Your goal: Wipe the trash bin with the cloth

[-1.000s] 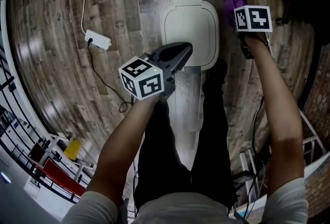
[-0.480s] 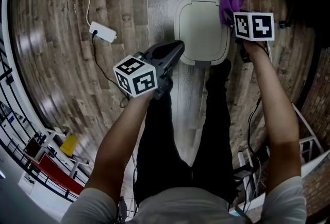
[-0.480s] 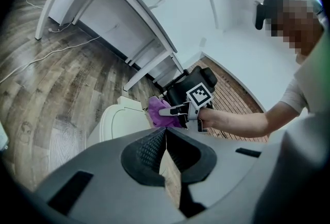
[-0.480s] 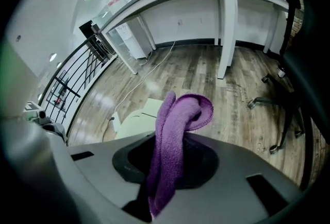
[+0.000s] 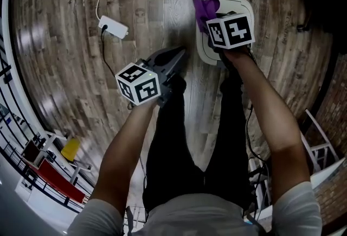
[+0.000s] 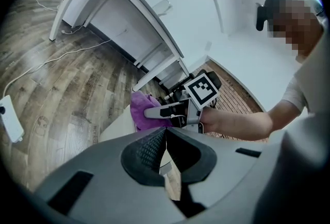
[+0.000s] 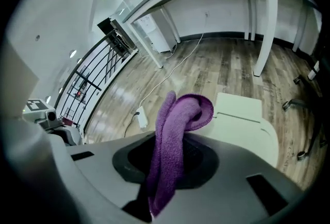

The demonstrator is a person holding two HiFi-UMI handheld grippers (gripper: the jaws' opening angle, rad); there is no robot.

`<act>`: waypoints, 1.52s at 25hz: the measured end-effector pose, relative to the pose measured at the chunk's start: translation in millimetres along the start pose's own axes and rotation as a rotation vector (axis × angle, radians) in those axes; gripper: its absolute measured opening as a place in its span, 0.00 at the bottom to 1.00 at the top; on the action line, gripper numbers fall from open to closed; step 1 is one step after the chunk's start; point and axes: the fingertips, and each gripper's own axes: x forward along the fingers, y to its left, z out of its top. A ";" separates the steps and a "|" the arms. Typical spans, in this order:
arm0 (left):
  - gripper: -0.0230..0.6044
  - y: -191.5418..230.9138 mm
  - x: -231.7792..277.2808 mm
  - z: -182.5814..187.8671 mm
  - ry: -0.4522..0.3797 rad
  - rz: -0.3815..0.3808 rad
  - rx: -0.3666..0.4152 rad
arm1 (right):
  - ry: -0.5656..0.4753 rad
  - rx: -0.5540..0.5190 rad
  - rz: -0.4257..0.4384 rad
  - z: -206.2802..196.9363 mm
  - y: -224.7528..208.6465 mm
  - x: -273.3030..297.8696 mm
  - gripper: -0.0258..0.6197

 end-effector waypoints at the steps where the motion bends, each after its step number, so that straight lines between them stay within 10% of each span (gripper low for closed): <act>1: 0.04 2.1 -4.0 -0.6 -0.001 0.004 -0.002 | 0.009 -0.004 0.010 -1.6 8.9 7.0 0.16; 9: 0.04 10.2 -24.1 -4.0 0.000 0.018 -0.008 | 0.107 -0.013 0.004 -32.6 26.9 45.9 0.16; 38: 0.04 -60.7 80.7 -35.3 0.134 -0.088 0.051 | 0.028 0.172 -0.135 -93.3 -110.9 -42.8 0.16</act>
